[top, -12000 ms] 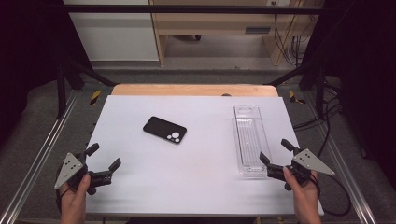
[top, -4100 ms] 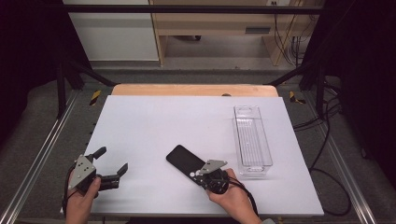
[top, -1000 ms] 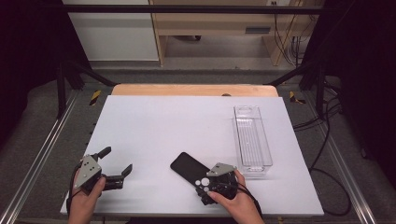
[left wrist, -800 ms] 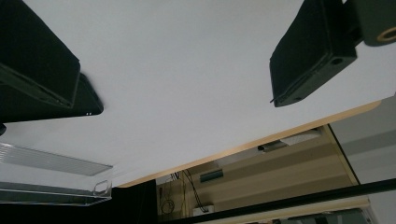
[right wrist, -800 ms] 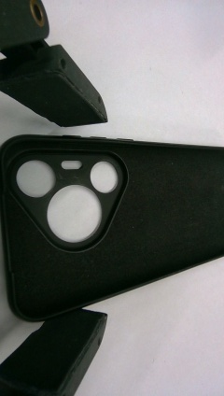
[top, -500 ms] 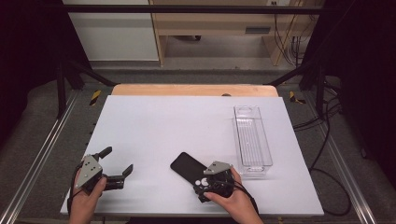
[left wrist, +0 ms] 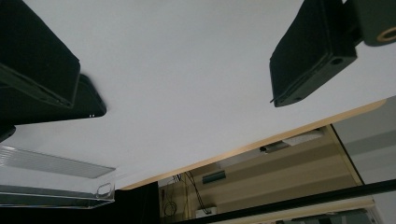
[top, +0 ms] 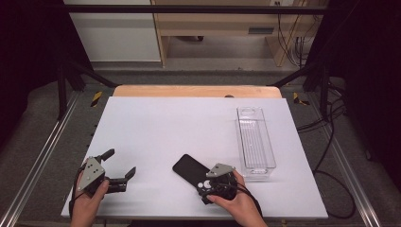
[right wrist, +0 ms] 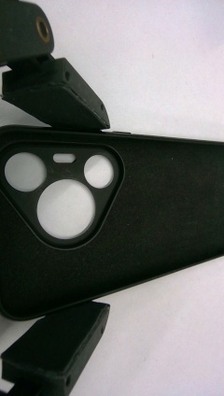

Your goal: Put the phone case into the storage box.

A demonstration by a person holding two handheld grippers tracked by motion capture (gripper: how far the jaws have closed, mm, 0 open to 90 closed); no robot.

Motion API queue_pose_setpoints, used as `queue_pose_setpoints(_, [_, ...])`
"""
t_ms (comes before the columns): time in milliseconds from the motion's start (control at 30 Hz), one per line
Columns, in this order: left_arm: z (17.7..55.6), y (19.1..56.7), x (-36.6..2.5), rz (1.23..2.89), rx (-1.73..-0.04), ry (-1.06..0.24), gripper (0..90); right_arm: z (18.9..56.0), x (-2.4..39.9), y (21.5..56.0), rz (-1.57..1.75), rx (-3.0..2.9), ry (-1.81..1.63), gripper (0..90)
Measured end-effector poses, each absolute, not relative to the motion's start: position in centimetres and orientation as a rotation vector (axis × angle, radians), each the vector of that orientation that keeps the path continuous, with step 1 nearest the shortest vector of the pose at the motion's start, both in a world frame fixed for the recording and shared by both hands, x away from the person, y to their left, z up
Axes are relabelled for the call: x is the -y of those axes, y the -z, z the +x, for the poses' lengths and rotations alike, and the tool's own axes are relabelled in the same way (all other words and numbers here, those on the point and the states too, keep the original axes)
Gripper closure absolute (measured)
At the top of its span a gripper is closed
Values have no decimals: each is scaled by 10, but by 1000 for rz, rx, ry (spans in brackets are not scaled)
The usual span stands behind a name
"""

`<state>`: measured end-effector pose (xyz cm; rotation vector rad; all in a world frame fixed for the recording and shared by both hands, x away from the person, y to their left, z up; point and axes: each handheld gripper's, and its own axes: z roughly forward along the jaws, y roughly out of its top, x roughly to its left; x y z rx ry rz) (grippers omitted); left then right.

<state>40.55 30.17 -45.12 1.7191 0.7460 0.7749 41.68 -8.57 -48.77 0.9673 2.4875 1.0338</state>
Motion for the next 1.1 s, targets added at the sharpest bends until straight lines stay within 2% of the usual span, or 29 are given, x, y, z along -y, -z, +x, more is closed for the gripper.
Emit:
queue_pose_setpoints(367, [405, 451, -301, 1720, -743, -774, 19, 420, 86, 481, 998, -2528, -1011, 155])
queue_pose_setpoints(1100, [405, 451, -301, 1726, -736, -782, 20, 414, 85, 464, 982, -2455, -1017, 174])
